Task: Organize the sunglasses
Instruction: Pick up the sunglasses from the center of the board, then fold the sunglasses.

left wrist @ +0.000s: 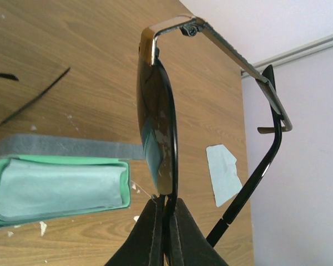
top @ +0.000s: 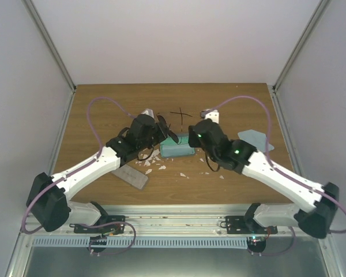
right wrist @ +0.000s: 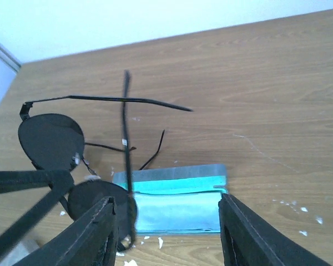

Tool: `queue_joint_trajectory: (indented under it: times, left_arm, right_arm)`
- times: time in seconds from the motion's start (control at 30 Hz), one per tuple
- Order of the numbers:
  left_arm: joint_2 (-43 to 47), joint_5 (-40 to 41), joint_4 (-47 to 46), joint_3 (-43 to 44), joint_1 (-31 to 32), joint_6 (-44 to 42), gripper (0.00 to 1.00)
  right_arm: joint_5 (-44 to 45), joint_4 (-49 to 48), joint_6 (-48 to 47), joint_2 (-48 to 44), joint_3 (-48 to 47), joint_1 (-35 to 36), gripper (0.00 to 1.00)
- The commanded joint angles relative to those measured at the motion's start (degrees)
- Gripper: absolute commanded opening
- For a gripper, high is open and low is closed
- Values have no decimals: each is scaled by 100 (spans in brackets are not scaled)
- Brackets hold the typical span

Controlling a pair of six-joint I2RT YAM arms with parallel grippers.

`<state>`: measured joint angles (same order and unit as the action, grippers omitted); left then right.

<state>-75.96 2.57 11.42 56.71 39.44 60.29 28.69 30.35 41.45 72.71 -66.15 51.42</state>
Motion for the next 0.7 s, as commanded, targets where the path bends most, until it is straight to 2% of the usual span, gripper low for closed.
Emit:
queue_joint_trajectory:
  times: [0.0,0.17,0.3,0.5,0.67]
  left_arm:
    - [305,-61,-87,183,-152,-401,0]
    - [406,-494,-209,261,-174,-674,0]
    - [405,-882,-417,223,-174,-796,0]
    - [270,-1523,-705,179,-174,-1011,0]
    - [207,-1767,-771,136,-174,-1259,0]
  right_arm:
    - [368,440,468,-673,360,-25,49]
    - [233,623,685,-540,500,-197,36]
    - [-192,253,420,-168,390,-220,27]
    - [-1012,-103,-185,491,-122,-220,27]
    - [-1418,-193,-257,481,-82,-220,34]
